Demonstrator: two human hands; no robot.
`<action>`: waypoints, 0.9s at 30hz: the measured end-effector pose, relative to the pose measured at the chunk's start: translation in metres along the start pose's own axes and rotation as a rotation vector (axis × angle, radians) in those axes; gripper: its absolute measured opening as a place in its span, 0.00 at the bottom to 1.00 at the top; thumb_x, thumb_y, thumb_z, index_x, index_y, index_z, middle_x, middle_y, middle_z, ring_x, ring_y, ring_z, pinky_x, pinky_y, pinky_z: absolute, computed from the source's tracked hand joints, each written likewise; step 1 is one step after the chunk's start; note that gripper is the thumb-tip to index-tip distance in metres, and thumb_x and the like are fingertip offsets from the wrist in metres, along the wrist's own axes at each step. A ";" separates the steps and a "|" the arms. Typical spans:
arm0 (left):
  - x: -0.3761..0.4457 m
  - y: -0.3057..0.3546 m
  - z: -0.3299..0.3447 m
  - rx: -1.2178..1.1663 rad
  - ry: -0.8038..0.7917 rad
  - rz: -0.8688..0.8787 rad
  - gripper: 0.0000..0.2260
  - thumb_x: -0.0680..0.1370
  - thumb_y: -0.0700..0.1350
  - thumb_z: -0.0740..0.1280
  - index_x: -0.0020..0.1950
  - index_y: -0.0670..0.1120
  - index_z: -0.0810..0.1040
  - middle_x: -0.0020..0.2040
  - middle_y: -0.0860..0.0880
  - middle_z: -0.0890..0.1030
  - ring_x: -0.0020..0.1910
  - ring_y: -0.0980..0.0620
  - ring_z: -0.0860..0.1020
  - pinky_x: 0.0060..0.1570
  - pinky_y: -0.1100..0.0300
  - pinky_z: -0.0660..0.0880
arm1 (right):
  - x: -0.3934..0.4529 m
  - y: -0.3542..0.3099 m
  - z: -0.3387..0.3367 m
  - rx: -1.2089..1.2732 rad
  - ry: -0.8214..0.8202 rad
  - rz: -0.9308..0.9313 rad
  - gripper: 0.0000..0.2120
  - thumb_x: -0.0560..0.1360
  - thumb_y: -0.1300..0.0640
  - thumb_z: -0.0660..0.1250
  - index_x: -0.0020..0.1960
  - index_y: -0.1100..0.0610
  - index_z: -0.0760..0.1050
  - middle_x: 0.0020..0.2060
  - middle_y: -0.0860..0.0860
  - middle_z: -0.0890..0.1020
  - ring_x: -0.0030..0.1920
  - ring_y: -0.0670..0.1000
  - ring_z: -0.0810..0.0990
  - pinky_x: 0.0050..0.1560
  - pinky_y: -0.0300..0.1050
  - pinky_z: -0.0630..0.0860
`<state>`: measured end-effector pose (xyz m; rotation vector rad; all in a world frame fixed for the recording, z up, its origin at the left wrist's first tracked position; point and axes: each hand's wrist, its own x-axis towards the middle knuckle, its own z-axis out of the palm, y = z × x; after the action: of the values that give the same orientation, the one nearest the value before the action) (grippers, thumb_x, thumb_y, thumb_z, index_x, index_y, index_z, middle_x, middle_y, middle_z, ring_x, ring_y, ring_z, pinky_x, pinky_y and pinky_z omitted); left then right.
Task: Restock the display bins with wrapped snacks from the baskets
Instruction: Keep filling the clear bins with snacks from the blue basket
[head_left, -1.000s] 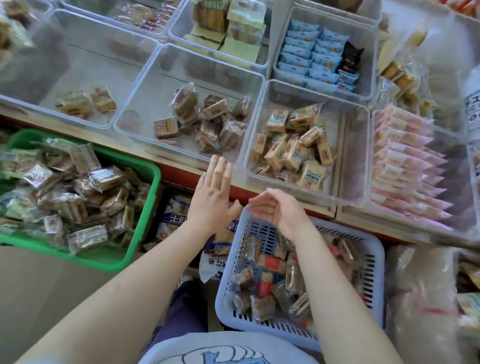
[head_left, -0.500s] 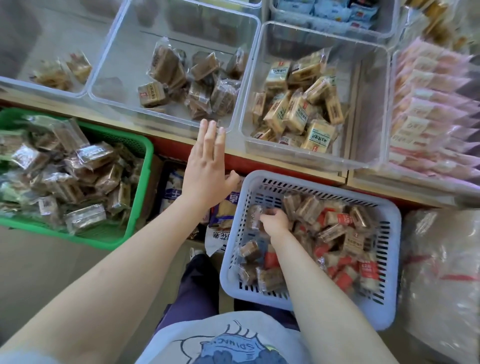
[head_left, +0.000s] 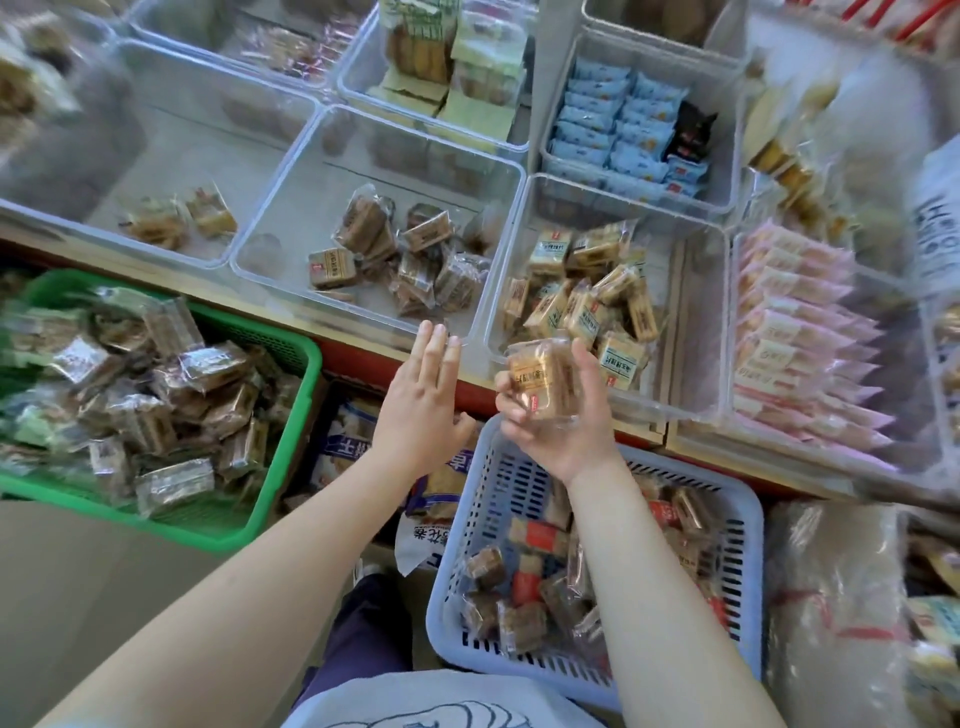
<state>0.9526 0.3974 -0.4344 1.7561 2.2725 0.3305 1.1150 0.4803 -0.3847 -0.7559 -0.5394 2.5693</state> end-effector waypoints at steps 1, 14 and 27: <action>0.000 -0.001 0.000 -0.011 0.001 0.002 0.41 0.73 0.52 0.71 0.79 0.38 0.56 0.80 0.38 0.56 0.81 0.41 0.48 0.76 0.46 0.59 | 0.011 -0.008 0.009 -0.006 -0.024 -0.005 0.26 0.78 0.36 0.63 0.58 0.59 0.71 0.47 0.57 0.77 0.33 0.49 0.75 0.28 0.38 0.67; 0.002 -0.009 -0.003 0.009 -0.111 0.030 0.39 0.78 0.51 0.58 0.82 0.43 0.40 0.82 0.44 0.38 0.79 0.47 0.32 0.79 0.48 0.49 | 0.157 -0.055 0.085 -0.185 0.394 -0.064 0.28 0.86 0.46 0.52 0.78 0.63 0.62 0.72 0.63 0.71 0.70 0.64 0.73 0.72 0.57 0.69; 0.003 -0.009 0.012 0.010 0.021 0.032 0.40 0.75 0.51 0.67 0.80 0.37 0.52 0.81 0.38 0.51 0.81 0.41 0.44 0.75 0.48 0.59 | 0.003 0.075 -0.088 -1.219 0.735 0.454 0.09 0.81 0.57 0.62 0.54 0.60 0.79 0.46 0.53 0.83 0.45 0.54 0.82 0.47 0.51 0.80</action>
<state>0.9471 0.3984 -0.4485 1.8038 2.2659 0.3465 1.1434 0.4398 -0.4896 -2.2566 -1.8088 1.7792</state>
